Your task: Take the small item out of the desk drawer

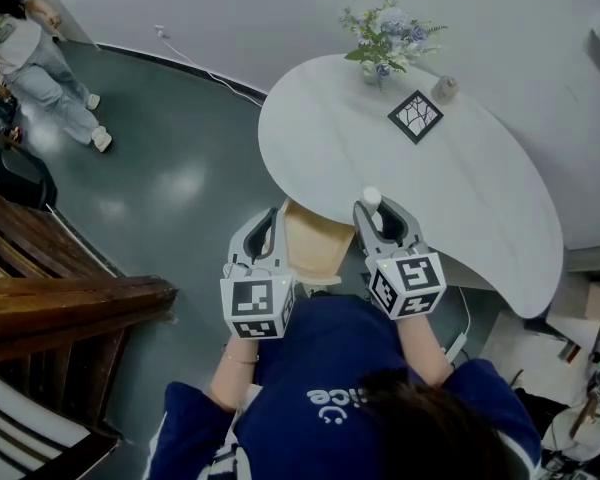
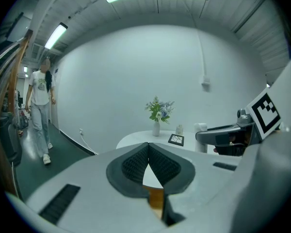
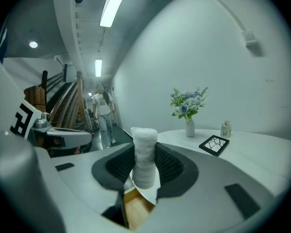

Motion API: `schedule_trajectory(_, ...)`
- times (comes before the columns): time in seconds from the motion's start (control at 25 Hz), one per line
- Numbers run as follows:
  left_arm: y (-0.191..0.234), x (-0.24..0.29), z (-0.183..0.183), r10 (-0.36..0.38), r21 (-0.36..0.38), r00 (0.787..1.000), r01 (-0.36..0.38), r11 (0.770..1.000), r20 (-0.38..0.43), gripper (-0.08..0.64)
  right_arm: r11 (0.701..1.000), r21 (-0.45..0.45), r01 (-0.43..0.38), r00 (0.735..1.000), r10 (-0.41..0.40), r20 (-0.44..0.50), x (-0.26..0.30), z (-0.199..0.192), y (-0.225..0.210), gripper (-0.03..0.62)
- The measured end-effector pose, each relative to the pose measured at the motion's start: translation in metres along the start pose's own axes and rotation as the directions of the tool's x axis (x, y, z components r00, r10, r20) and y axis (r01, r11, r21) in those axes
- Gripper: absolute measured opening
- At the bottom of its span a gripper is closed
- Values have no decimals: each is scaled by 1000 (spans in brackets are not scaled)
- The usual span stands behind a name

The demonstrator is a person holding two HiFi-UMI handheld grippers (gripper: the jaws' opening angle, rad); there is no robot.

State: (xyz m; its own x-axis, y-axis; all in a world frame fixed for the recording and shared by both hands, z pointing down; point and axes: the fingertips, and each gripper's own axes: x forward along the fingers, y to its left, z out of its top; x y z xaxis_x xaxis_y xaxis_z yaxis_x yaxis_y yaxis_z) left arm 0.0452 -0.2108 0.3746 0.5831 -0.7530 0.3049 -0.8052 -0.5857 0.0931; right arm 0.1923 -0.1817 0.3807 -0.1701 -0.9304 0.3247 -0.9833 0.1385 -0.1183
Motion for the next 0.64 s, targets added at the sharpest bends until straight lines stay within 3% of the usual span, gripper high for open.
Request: schedule_trajectory(0.64,13,3,5,19,-5,1000,-19,1000,17,3,1000,-16,19,999,-19,29,9,8,-1,135)
